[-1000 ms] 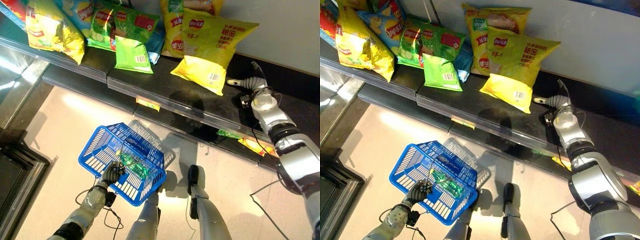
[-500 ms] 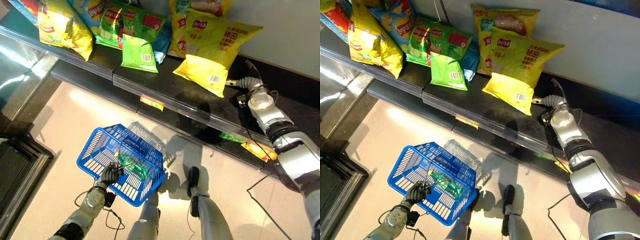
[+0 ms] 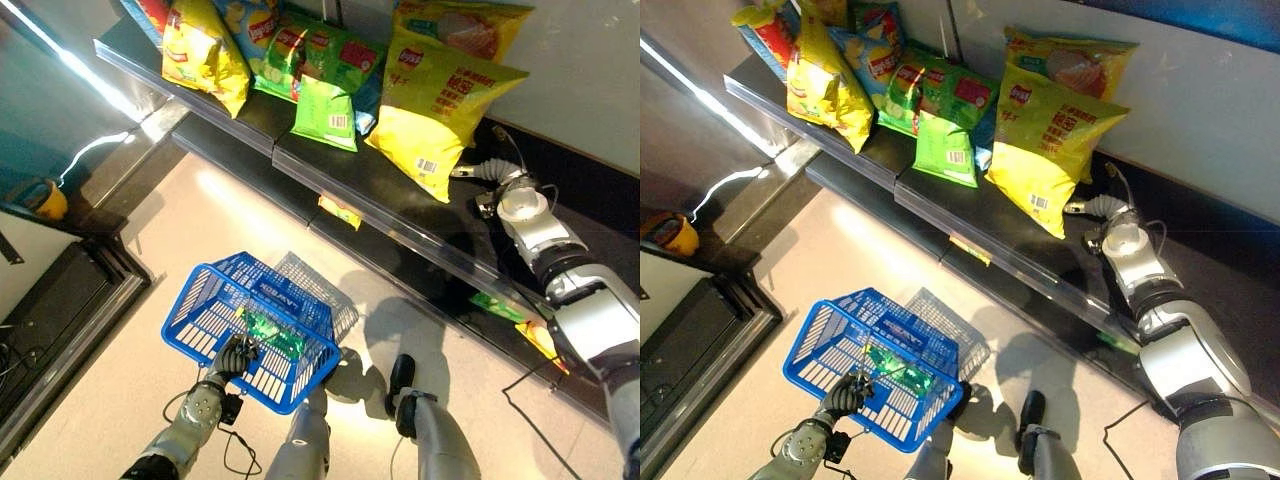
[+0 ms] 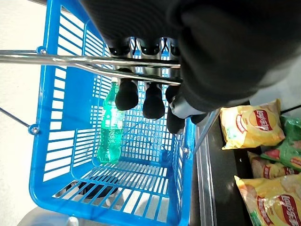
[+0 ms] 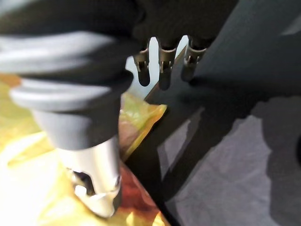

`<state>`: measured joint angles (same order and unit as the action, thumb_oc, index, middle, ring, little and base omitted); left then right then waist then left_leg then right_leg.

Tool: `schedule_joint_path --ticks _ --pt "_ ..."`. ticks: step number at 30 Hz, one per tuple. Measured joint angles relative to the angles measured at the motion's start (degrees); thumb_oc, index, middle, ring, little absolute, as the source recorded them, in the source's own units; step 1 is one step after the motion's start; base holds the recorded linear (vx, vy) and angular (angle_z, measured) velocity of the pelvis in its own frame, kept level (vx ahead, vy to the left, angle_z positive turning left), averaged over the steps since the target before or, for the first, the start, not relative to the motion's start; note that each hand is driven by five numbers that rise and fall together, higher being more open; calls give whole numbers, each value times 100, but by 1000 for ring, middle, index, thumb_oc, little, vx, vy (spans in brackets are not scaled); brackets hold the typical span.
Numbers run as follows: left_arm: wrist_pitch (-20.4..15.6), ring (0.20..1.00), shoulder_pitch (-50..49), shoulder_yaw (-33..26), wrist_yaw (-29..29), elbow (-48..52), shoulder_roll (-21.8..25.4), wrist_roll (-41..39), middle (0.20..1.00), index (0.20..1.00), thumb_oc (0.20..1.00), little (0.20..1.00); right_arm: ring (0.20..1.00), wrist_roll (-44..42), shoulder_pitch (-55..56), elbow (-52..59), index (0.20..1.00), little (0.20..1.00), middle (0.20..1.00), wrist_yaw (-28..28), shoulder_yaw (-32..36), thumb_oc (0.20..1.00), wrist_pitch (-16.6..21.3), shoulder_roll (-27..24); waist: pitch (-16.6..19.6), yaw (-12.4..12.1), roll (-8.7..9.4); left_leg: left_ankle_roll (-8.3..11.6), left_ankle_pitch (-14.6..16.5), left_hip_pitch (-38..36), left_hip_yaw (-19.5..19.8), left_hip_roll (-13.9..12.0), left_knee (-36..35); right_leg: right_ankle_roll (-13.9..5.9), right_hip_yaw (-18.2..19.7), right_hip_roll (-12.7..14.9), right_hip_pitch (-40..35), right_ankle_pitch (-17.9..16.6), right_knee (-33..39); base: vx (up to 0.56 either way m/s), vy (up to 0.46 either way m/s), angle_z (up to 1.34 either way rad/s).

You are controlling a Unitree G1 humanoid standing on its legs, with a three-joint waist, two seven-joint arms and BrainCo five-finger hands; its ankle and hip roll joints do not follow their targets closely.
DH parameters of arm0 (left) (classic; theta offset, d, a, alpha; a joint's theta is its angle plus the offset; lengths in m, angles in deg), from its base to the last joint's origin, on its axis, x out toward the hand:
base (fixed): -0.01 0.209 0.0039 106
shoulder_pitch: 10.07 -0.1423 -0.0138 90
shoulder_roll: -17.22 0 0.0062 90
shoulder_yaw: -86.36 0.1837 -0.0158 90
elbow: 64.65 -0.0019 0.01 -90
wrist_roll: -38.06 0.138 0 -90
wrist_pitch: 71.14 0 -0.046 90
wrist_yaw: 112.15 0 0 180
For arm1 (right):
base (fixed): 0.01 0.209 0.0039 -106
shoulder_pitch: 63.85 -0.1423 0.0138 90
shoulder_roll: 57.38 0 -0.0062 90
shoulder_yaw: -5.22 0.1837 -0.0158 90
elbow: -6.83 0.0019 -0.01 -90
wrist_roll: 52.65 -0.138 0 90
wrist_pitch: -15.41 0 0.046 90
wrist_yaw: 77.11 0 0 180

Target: Pick up the snacks into the basket

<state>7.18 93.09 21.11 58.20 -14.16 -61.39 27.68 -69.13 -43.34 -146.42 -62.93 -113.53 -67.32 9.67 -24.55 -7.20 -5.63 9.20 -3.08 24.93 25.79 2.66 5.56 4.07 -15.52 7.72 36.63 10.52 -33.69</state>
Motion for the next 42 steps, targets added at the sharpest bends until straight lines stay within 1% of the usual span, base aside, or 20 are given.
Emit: schedule_joint_path --ticks 1,3,4,6,9,13,15,16,20,21,24,28,34,35,36,37,39,42 --pt "2 200 -9 0 4 7 -2 0 200 200 200 200 1000 -1 7 0 1000 1000 1000 -5 -14 1000 -8 2 8 -6 4 2 -4 -21 -7 14 -2 56 -13 23 -4 36 -30 -4 -51 32" --pt "3 200 -109 8 27 44 -2 -1 200 200 200 200 1000 0 -1 42 1000 1000 1000 5 -32 1000 3 35 43 -66 -38 -13 -26 -18 -9 -16 -14 104 -119 30 -5 80 -62 -4 -45 12" --pt "3 200 -112 8 28 44 -3 -5 200 200 200 200 1000 0 -1 42 1000 1000 1000 5 -43 1000 5 22 44 -70 -38 -5 -31 -23 -3 -15 -12 104 -137 42 -6 92 -74 -3 -31 11" --pt "3 200 -100 7 50 44 -6 -44 200 200 200 200 1000 -15 1 46 1000 1000 1000 1 -65 1000 -15 30 45 -80 -40 90 -102 -17 7 -8 -14 125 -184 66 -15 132 -138 0 -23 15" --pt "3 200 -97 -1 51 42 -7 -46 200 200 200 200 1000 -110 4 49 1000 1000 1000 2 -68 1000 -15 35 45 -86 -40 132 -128 -13 21 4 -17 111 -205 89 -21 141 -143 -2 -9 7" --pt "5 200 -92 0 70 43 -8 -46 200 200 200 200 1000 -113 135 293 1000 1000 1000 -55 -147 1000 -35 -15 45 -96 -40 111 -116 -13 39 32 -16 109 -206 133 -22 143 -170 -5 -6 4" --pt "5 200 -92 -2 93 54 -8 -46 200 200 200 200 1000 -117 247 507 1000 1000 1000 -181 -162 1000 -39 -119 45 -114 -39 111 -115 -12 56 29 -23 107 -206 145 -22 144 -173 3 7 4" --pt "5 200 -93 -3 118 74 -8 -46 200 200 200 200 1000 -167 372 753 1000 1000 1000 -320 -296 1000 -52 -267 45 -147 -39 111 -115 -11 65 33 -25 106 -207 145 -25 144 -171 0 11 4" --pt "8 200 -105 -12 138 98 -2 -47 200 200 200 200 1000 -387 600 1228 1000 1000 1000 -631 -345 1000 -55 -578 45 -151 -33 112 -119 -11 89 26 -50 105 -216 149 -28 145 -150 0 4 1" --pt "9 200 -111 -24 176 133 13 -45 200 200 200 200 1000 -507 765 1559 1000 1000 1000 -798 -410 1000 -55 -787 44 -156 -28 104 -127 -11 89 19 -73 105 -222 144 -28 145 -132 0 0 0" --pt "9 200 -125 -25 228 158 34 -44 200 200 200 200 1000 -641 856 1875 1000 1000 1000 -1061 -591 1000 -25 -1068 40 -136 -17 122 -142 -17 79 16 -93 102 -224 141 -35 143 -107 0 0 0" --pt "9 200 -129 -33 254 190 146 -42 200 200 200 200 1000 -827 1085 2336 1000 1000 1000 -1348 -696 1000 -19 -1303 34 -109 103 129 -149 -32 71 17 -89 100 -220 139 -60 144 -68 0 1 -1" --pt "8 200 -124 -69 261 200 322 -36 200 200 200 200 1000 -1025 1295 2723 1000 1000 1000 -1555 -776 1000 -13 -1315 -22 1 278 127 -149 -106 42 28 -93 95 -208 136 -159 139 -5 -33 19 0" --pt "8 200 -123 -73 260 200 322 -21 200 200 200 200 1000 -1025 1334 2736 1000 1000 1000 -1580 -774 1000 -5 -1272 -33 0 300 128 -149 -125 21 34 -90 121 -203 138 -181 95 10 -102 54 -5" --pt "7 200 -121 -83 259 197 312 3 200 200 200 200 1000 -1026 1340 2713 1000 1000 1000 -1570 -769 1000 17 -1233 -42 13 316 108 -126 -136 4 11 -65 34 -199 108 -212 140 1 -9 -2 -4" --pt "8 200 -135 -111 257 189 311 16 200 200 200 200 1000 -1032 1351 2701 1000 1000 1000 -1570 -766 1000 23 -1170 -47 5 325 113 -139 -139 -37 31 -66 53 -180 122 -215 69 22 -10 2 -6" --pt "7 200 -126 -126 257 198 328 18 200 200 200 200 1000 -1067 1323 2676 1000 1000 1000 -1568 -764 1000 24 -1076 -50 -3 331 105 -144 -126 -57 -29 -59 -9 -156 39 -250 43 163 -8 13 -8" --pt "8 200 -126 -124 259 197 356 18 200 200 200 200 1000 -1066 1273 2522 1000 1000 1000 -1485 -724 1000 46 -873 -50 4 331 95 -150 -124 -81 -25 -61 -23 -131 33 -250 33 194 -3 22 -6"
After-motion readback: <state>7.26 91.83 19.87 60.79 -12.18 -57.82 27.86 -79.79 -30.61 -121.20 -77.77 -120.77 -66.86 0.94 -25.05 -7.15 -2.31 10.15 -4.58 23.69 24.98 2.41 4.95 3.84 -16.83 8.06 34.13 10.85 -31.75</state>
